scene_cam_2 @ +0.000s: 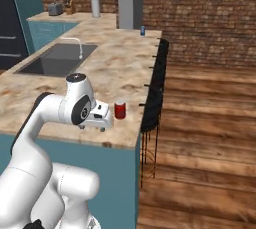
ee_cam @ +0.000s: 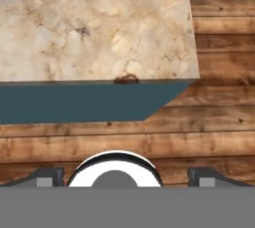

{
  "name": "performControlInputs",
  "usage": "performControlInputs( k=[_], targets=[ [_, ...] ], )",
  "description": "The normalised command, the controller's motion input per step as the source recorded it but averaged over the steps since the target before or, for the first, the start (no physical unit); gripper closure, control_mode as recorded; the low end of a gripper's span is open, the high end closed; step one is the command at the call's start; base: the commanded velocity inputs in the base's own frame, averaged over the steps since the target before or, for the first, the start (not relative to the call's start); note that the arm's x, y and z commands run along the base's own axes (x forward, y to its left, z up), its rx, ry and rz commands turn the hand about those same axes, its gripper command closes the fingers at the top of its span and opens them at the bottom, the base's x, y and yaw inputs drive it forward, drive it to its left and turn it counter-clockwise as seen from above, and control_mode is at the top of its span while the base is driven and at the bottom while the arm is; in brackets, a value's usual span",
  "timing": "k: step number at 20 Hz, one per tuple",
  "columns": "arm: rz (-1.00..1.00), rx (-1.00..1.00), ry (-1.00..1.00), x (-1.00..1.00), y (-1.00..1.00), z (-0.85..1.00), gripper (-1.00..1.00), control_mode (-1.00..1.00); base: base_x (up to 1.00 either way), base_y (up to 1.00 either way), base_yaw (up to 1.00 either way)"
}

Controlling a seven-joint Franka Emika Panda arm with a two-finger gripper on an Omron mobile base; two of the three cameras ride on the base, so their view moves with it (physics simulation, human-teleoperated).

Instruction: Four empty soda cans are scattered around the kitchen. Gather all the cans and cluster them next to the stove for recycling.

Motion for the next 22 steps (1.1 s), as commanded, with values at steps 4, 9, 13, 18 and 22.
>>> performControlInputs(
  k=[4, 9, 13, 18, 22],
  targets=[
    [0.0, 0.0, 0.0, 0.0, 0.0, 0.0, -1.0, 1.0, 0.0, -0.48, 0.01],
    [0.0, 0.0, 0.0, 0.0, 0.0, 0.0, -1.0, 1.0, 0.06, 0.03, 0.0],
    [0.0, 0.0, 0.0, 0.0, 0.0, 0.0, -1.0, 1.0, 0.26, 0.39, -0.04],
    [0.0, 0.0, 0.0, 0.0, 0.0, 0.0, -1.0, 1.0, 0.26, 0.34, -0.09],
    [0.0, 0.0, 0.0, 0.0, 0.0, 0.0, -1.0, 1.0, 0.53, 0.05, -0.01]
  ],
)
